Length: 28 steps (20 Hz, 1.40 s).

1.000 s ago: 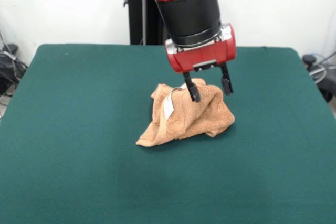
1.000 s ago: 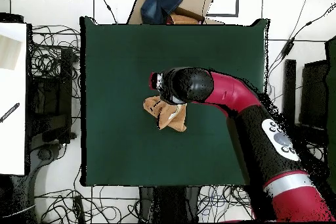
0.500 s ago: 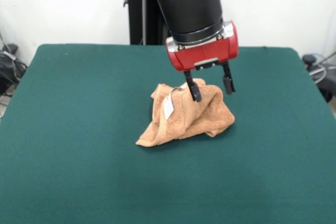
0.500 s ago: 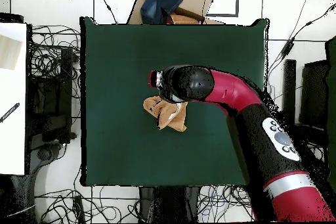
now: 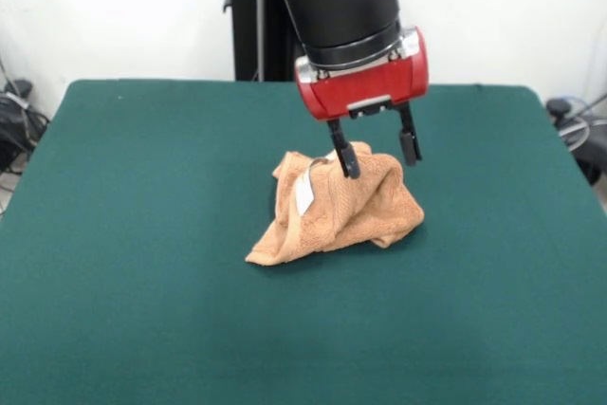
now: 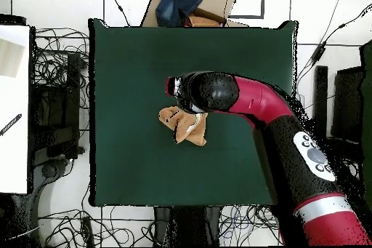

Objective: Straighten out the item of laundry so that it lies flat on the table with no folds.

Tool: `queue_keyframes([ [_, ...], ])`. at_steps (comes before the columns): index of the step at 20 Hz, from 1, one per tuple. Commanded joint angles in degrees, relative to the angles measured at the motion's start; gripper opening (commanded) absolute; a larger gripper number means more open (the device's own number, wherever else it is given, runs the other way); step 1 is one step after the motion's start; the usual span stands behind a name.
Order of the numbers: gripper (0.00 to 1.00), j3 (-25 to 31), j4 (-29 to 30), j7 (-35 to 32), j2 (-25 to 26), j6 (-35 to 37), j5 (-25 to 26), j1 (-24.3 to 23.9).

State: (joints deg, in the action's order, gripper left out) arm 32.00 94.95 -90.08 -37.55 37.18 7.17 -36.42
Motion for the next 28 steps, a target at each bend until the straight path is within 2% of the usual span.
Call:
queue_keyframes([
  [1,1.0,4.29,3.35,1.95,1.26,0.72,0.45,-1.51],
  [12,1.0,5.62,2.89,2.43,2.75,1.16,0.62,-2.39],
  [20,1.0,4.95,3.81,0.72,0.89,1.68,0.71,-1.81],
  [24,1.0,4.67,3.72,1.72,0.04,-2.57,3.78,-1.19],
  [28,1.0,2.88,2.0,2.33,-0.88,-2.65,6.17,0.19],
])
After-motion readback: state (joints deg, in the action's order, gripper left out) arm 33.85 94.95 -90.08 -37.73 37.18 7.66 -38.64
